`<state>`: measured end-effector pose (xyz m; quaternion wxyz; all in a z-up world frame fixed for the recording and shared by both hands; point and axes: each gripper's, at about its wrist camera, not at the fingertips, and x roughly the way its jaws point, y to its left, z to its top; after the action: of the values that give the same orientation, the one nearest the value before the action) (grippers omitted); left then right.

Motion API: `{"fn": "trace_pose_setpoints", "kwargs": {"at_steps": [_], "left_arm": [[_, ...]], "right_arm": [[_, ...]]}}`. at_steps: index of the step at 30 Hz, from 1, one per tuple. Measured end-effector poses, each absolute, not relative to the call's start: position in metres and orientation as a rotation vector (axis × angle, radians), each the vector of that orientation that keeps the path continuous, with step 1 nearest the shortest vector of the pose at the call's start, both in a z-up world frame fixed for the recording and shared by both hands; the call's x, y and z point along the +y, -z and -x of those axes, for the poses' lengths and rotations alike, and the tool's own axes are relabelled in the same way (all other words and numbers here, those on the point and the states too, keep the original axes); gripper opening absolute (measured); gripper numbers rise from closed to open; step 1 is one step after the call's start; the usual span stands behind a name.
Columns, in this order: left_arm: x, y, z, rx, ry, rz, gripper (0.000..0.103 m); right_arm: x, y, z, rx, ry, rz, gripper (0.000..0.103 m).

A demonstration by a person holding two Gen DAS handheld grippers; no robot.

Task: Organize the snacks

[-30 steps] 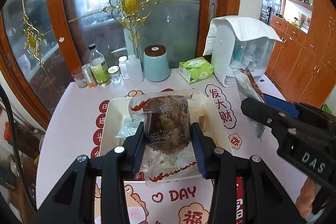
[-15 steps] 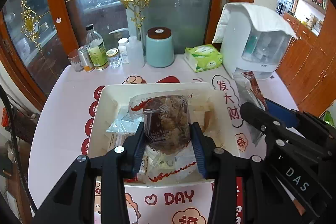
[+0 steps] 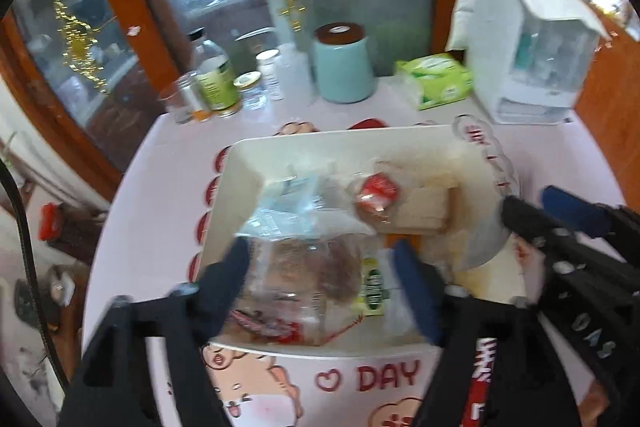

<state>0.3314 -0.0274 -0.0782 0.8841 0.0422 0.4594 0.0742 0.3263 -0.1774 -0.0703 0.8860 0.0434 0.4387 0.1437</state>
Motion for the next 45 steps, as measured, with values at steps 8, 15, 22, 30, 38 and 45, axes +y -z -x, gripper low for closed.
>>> {"fn": "trace_pose_setpoints", "kwargs": {"at_steps": [8,15,22,30,38,45], "left_arm": [[-0.014,0.084,-0.326,0.986,-0.141,-0.004,0.101],[-0.017,0.079,-0.318,0.974,-0.142,-0.011,0.101],[-0.021,0.066,-0.304,0.944,-0.131,-0.022,0.101],[-0.026,0.056,-0.284,0.918,-0.115,-0.01,0.101],[-0.036,0.047,-0.242,0.879,-0.078,-0.028,0.101],[-0.033,0.034,-0.178,0.849,-0.052,-0.029,0.101]], "right_arm": [[-0.18,0.075,-0.326,0.917,-0.31,-0.122,0.064],[-0.182,0.072,-0.318,0.905,-0.304,-0.12,0.064],[-0.187,0.063,-0.306,0.897,-0.301,-0.136,0.063],[-0.198,0.047,-0.28,0.865,-0.27,-0.127,0.063],[-0.215,0.038,-0.232,0.834,-0.235,-0.148,0.063],[-0.218,0.028,-0.169,0.806,-0.231,-0.17,0.064]]}}
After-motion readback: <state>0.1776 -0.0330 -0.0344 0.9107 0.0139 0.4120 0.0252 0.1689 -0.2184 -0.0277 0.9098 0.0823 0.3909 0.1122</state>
